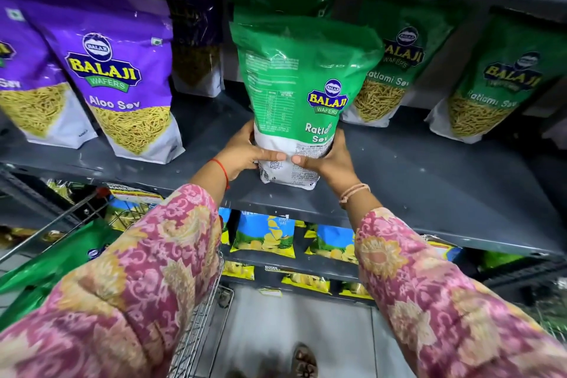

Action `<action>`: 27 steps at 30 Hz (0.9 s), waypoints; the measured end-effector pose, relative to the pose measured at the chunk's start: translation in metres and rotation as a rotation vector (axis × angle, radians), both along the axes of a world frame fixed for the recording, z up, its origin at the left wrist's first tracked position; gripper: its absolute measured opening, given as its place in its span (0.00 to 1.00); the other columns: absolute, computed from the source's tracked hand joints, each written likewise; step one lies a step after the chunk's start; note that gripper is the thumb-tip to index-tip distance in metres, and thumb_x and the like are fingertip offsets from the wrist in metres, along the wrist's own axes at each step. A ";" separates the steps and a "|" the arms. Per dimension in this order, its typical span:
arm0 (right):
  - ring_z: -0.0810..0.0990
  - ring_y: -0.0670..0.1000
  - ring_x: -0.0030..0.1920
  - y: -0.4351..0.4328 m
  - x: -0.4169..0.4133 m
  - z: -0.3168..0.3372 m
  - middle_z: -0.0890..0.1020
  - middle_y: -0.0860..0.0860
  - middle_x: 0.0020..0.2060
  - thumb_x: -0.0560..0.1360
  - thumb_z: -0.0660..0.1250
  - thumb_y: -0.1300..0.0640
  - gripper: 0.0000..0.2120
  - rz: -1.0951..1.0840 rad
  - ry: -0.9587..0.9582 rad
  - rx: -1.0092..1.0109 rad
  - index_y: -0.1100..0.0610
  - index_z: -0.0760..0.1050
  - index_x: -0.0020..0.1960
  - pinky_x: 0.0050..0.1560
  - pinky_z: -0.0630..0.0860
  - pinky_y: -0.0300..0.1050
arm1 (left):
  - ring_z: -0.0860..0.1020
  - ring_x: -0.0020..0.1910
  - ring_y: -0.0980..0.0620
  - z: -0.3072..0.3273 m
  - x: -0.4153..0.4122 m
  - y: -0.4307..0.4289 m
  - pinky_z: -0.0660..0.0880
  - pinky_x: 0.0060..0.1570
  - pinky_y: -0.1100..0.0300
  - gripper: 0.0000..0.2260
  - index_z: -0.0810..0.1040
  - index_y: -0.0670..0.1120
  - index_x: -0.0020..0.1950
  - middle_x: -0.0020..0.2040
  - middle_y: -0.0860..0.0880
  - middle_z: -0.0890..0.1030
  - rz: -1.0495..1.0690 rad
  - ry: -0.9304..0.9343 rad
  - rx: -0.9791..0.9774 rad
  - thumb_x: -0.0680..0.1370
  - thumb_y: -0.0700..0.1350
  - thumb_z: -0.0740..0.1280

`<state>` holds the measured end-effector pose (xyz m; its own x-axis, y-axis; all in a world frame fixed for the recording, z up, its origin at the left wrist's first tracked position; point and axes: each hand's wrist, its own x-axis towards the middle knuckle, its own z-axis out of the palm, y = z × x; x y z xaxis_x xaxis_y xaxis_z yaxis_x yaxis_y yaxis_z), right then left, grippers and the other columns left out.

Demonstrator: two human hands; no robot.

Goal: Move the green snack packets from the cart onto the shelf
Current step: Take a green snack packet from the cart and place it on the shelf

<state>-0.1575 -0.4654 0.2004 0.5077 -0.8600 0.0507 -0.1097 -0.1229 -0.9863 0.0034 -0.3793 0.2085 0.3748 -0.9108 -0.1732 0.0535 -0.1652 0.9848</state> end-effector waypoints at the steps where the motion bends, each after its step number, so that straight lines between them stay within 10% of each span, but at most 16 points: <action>1: 0.75 0.53 0.56 0.006 0.000 -0.001 0.75 0.52 0.54 0.57 0.80 0.63 0.38 -0.047 -0.024 -0.010 0.59 0.62 0.60 0.61 0.73 0.52 | 0.77 0.51 0.56 -0.001 -0.001 0.002 0.79 0.34 0.64 0.30 0.68 0.58 0.56 0.54 0.54 0.77 -0.002 -0.014 -0.005 0.63 0.35 0.75; 8: 0.71 0.59 0.52 0.086 0.007 -0.039 0.69 0.56 0.49 0.57 0.78 0.62 0.33 -0.396 0.070 -0.294 0.64 0.66 0.57 0.55 0.70 0.51 | 0.78 0.53 0.47 -0.008 -0.049 0.009 0.76 0.53 0.54 0.28 0.70 0.50 0.52 0.56 0.46 0.80 0.317 -0.291 -0.033 0.58 0.48 0.79; 12: 0.70 0.64 0.56 0.087 0.016 -0.044 0.71 0.65 0.55 0.64 0.71 0.65 0.29 -0.475 0.102 -0.268 0.66 0.64 0.62 0.57 0.68 0.52 | 0.76 0.54 0.42 -0.007 -0.091 0.017 0.71 0.57 0.45 0.31 0.70 0.43 0.49 0.51 0.42 0.79 0.487 -0.472 0.021 0.61 0.67 0.64; 18: 0.75 0.54 0.57 0.046 -0.004 -0.035 0.77 0.53 0.55 0.54 0.81 0.53 0.42 -0.360 0.082 -0.134 0.59 0.63 0.61 0.57 0.73 0.44 | 0.75 0.41 0.41 -0.019 -0.098 0.028 0.70 0.48 0.46 0.23 0.71 0.39 0.35 0.36 0.38 0.76 0.624 -0.301 -0.311 0.73 0.58 0.52; 22: 0.78 0.33 0.43 0.014 -0.020 -0.037 0.76 0.43 0.45 0.57 0.78 0.69 0.30 -0.114 -0.017 -0.009 0.50 0.66 0.50 0.42 0.73 0.24 | 0.71 0.63 0.41 -0.024 -0.063 0.005 0.64 0.66 0.45 0.22 0.73 0.40 0.55 0.61 0.35 0.75 0.670 0.008 -0.130 0.80 0.54 0.48; 27: 0.77 0.54 0.50 -0.016 -0.030 -0.024 0.77 0.59 0.55 0.61 0.70 0.76 0.26 0.138 0.014 0.214 0.60 0.72 0.55 0.56 0.74 0.50 | 0.59 0.73 0.45 -0.038 -0.034 0.002 0.53 0.74 0.47 0.25 0.60 0.44 0.71 0.74 0.43 0.62 0.256 0.067 -0.014 0.79 0.57 0.46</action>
